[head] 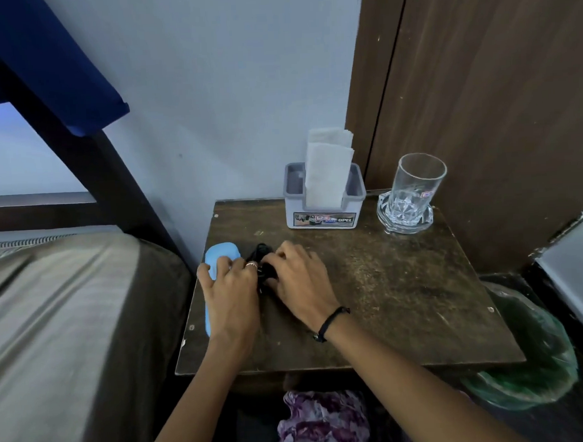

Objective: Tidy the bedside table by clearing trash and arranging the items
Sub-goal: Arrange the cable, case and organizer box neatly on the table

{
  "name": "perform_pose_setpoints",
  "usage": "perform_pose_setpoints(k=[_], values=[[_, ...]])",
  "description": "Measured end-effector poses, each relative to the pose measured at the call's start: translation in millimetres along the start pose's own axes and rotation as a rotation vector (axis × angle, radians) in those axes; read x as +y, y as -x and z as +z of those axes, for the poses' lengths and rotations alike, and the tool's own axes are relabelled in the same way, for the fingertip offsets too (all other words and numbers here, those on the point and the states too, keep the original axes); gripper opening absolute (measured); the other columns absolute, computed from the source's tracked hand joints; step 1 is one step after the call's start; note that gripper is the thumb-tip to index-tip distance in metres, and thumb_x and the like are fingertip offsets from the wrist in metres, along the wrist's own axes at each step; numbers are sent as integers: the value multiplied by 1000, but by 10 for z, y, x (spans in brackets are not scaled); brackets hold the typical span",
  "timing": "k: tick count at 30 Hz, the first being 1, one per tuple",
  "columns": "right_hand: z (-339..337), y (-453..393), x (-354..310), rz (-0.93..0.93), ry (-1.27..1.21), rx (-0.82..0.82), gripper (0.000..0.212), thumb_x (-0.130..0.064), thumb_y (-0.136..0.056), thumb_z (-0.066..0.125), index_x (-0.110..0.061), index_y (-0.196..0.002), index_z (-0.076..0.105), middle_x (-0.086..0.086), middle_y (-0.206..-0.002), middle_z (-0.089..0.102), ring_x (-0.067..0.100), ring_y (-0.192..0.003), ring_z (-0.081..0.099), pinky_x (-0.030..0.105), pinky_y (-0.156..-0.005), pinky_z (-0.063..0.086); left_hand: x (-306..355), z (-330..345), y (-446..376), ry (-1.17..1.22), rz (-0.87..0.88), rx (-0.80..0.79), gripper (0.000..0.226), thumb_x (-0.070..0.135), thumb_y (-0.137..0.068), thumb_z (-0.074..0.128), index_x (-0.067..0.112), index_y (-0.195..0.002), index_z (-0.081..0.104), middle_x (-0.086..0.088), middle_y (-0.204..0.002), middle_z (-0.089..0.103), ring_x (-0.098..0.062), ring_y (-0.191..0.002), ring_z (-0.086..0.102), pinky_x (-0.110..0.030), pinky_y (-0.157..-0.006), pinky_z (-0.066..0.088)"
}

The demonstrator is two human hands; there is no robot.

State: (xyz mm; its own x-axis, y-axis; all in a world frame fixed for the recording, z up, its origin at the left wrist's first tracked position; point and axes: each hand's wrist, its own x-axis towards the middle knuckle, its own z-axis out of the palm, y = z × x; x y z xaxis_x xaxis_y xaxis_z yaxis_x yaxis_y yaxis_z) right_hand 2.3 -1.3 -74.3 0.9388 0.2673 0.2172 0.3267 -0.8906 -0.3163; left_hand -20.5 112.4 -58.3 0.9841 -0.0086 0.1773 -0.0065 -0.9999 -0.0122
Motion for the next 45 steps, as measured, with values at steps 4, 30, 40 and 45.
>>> perform_pose_setpoints(k=[4, 30, 40, 45], values=[[39, -244, 86, 17, 23, 31, 35, -27, -87, 57, -22, -122, 55, 4, -115, 52, 23, -107, 51, 35, -82, 38, 9, 48, -306, -4, 22, 36, 20, 11, -90, 44, 21, -94, 61, 2, -95, 66, -22, -105, 48, -43, -99, 21], [19, -205, 609, 205, -215, 584, 12, -30, -91, 57, -20, -92, 64, -6, -89, 67, 7, -71, 61, 23, -55, 49, 339, 189, -782, 496, -24, 264, 35, 14, -89, 50, 12, -124, 55, -6, -122, 60, -24, -118, 44, -38, -100, 15], [-277, -293, 1029, 603, -823, 462, 50, -16, -87, 61, -16, -134, 44, -6, -126, 52, 26, -107, 60, 48, -89, 51, 617, 152, -1112, 823, -47, -11, 68, 33, -85, 59, 21, -143, 26, -6, -131, 55, -21, -131, 41, -42, -114, -5], [-322, -162, 1194, 589, -793, 474, 46, -17, -88, 60, -18, -132, 47, -23, -104, 54, 14, -79, 64, 33, -68, 57, 713, 111, -1024, 838, 2, 24, 63, 26, -85, 61, 22, -141, 32, -3, -127, 60, -22, -123, 49, -40, -114, -3]])
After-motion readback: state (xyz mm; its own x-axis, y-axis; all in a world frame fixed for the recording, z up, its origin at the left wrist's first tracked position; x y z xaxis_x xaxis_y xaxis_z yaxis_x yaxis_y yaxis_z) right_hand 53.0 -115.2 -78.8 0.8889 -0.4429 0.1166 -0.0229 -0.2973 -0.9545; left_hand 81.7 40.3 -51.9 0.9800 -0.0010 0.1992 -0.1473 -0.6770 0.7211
